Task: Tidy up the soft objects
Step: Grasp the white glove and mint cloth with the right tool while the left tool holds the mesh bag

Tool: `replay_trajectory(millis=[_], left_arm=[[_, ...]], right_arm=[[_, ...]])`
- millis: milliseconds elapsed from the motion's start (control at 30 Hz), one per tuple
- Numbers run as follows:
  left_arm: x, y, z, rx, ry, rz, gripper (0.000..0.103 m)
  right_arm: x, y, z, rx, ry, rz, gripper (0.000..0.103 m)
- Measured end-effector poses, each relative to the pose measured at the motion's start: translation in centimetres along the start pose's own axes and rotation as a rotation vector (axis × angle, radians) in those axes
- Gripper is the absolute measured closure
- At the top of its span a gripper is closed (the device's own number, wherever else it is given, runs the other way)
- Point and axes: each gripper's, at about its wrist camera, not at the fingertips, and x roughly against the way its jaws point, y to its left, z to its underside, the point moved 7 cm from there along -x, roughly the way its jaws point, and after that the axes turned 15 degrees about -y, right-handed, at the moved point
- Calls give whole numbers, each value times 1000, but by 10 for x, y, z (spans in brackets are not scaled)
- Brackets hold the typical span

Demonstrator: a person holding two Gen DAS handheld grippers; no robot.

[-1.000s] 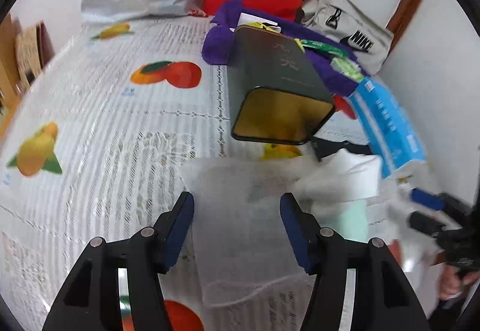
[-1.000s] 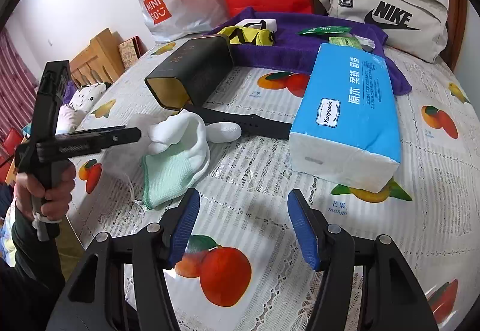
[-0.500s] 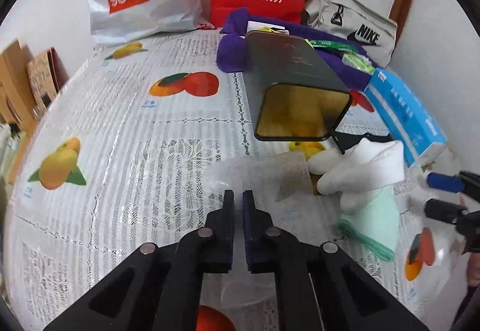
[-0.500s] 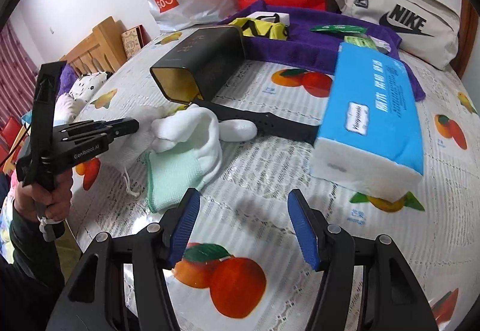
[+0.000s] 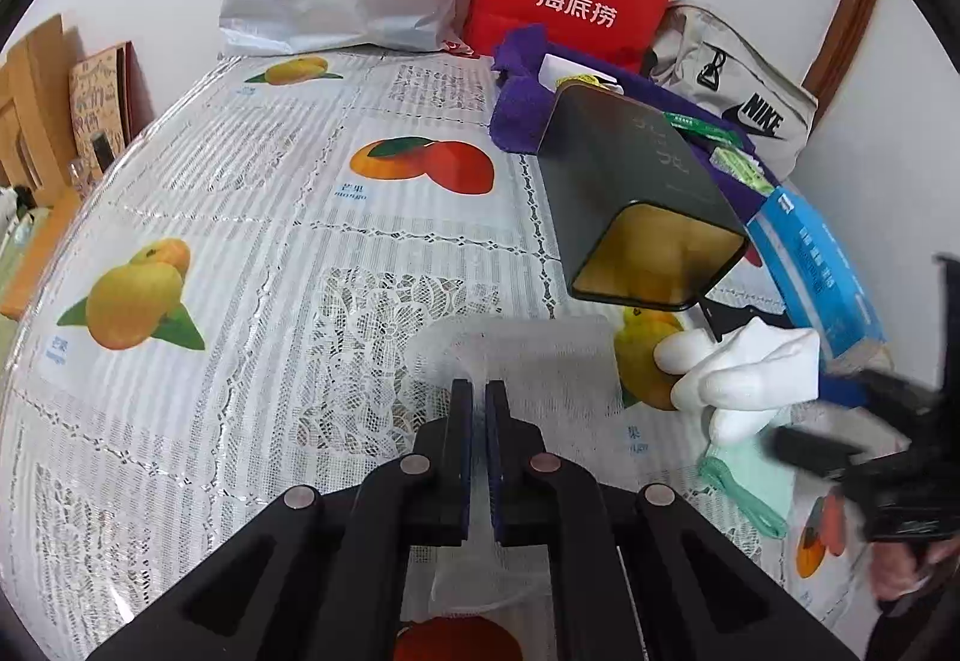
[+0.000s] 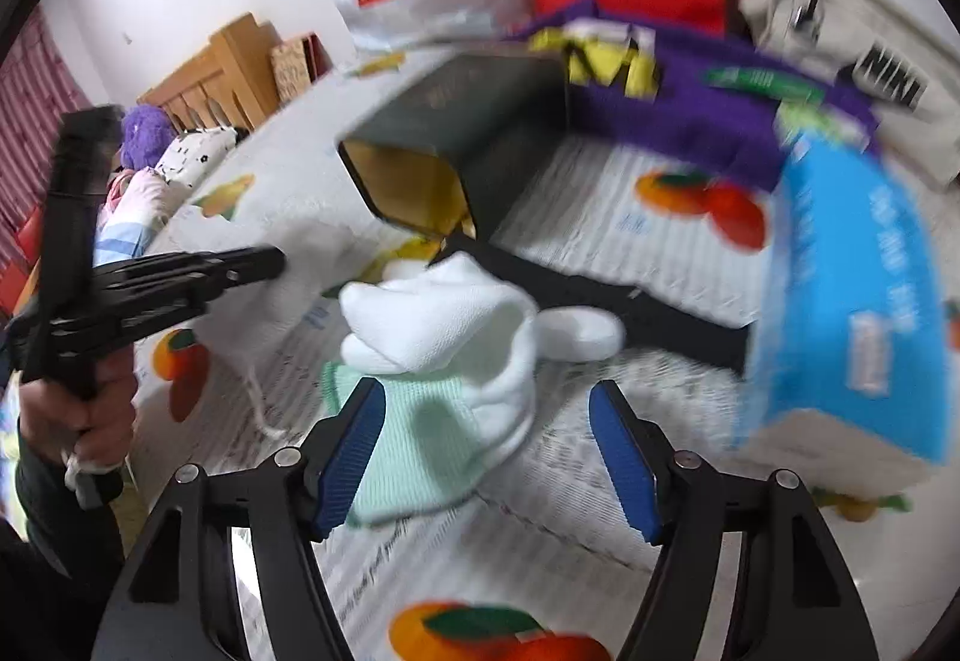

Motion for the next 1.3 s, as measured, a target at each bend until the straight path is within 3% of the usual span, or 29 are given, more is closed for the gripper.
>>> replay_trajectory(millis=[100, 133, 167, 200, 367, 533, 633, 700, 900, 1067, 1133, 1167, 1300], left_arm=[[0, 1, 0, 17, -1, 8, 97], [0, 1, 0, 20, -3, 6, 97], [0, 0, 0, 19, -6, 2, 97], [1, 0, 0, 17, -8, 0, 97], [2, -2, 1, 18, -9, -7, 97], [8, -9, 5, 23, 3, 15, 87], [14, -17, 8, 13, 10, 29, 71], [17, -24, 11, 5, 16, 52, 43], [15, -49, 22, -101, 34, 6, 16], [7, -64, 29, -220, 20, -107, 8], [8, -65, 29, -206, 2, -108, 10], [10, -64, 28, -206, -5, -111, 17], [16, -64, 22, -204, -21, -98, 68]], right_arm=[[-5, 2, 0, 1, -52, 18, 40], [-6, 4, 1, 15, -47, 22, 60], [-5, 6, 2, 47, -57, 31, 92], [-5, 7, 4, 61, -53, 28, 94], [15, 8, 17, 38, -32, -44, 94], [49, 1, 32, 51, -47, -25, 94], [67, -17, 41, 20, -53, 16, 94], [78, -27, 46, 3, -59, 41, 94], [102, -53, 62, -45, -76, 90, 94], [110, -50, 80, -52, -45, 32, 94], [114, -47, 85, -53, -51, 13, 94], [117, -47, 87, -54, -53, 9, 94], [132, -52, 91, -73, -79, 19, 94]])
